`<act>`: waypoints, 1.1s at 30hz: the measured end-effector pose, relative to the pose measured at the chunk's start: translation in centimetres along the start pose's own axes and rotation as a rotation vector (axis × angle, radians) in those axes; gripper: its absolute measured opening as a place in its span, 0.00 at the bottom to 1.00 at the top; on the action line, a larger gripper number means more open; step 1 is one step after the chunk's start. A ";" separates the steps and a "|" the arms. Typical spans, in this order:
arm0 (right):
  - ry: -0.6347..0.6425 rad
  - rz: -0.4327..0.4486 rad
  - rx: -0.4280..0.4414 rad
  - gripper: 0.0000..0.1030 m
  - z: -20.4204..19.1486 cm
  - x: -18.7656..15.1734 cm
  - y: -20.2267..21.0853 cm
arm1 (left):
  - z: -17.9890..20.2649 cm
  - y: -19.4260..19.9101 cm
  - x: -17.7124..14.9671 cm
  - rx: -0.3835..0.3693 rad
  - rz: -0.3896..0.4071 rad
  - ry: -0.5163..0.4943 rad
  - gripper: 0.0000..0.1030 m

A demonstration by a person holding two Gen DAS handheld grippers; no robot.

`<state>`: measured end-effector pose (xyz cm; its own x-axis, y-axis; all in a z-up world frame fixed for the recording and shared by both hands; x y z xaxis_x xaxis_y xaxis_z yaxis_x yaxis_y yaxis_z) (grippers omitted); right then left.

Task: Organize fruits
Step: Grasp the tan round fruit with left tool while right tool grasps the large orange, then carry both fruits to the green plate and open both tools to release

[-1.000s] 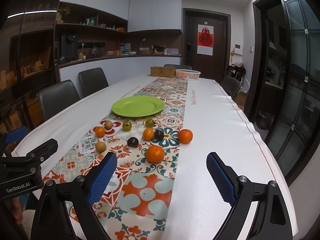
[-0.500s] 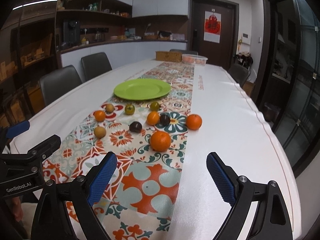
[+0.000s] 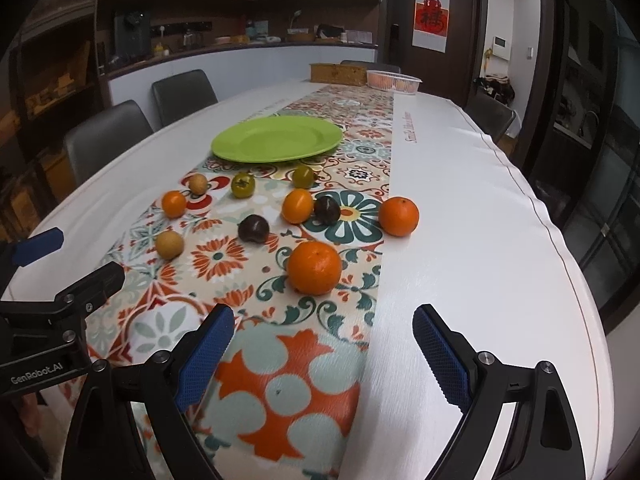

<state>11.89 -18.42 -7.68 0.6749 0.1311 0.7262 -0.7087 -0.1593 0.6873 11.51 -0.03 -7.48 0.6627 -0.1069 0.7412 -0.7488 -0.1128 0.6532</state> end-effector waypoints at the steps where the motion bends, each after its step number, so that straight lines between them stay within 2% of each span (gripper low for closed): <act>1: 0.002 -0.002 -0.001 0.89 0.1 0.2 -0.2 | 0.0 -0.4 0.2 -0.002 -0.006 -0.002 0.91; 5: 0.017 -0.018 -0.010 0.89 0.1 1.1 -1.5 | 0.1 -2.1 0.8 -0.027 -0.046 0.000 0.81; 8: 0.019 -0.041 0.003 0.88 0.0 1.4 -2.5 | 0.2 -3.2 1.0 -0.044 -0.073 0.003 0.71; 12: 0.020 -0.075 0.024 0.82 -0.2 1.6 -3.8 | 0.4 -4.5 1.1 -0.062 -0.104 -0.006 0.59; 16: 0.023 -0.100 0.032 0.74 -0.1 1.7 -4.7 | 1.0 -5.6 1.4 -0.093 -0.133 -0.013 0.55; 24: 0.002 -0.143 0.047 0.60 0.3 1.7 -6.0 | 1.6 -6.9 1.6 -0.128 -0.167 -0.025 0.34; 28: -0.005 -0.151 0.071 0.51 0.3 1.8 -6.2 | 1.8 -7.3 1.6 -0.134 -0.179 -0.024 0.28; 33: -0.021 -0.166 0.102 0.41 0.4 1.8 -6.6 | 1.8 -7.3 1.6 -0.135 -0.179 -0.022 0.28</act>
<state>17.83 -17.49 -10.90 0.7856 0.1432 0.6019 -0.5637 -0.2357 0.7917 18.02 -1.14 -11.35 0.7842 -0.1192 0.6090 -0.6132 0.0014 0.7899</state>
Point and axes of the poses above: each gripper's, at about its wrist camera, not at the fingertips, and y roughly against the way its jaws point, z to its right, x to its top, the point moved 5 cm from there along -y, roughly the way its jaws point, and after that the axes turned 6 degrees about x, right-handed, at the moved point
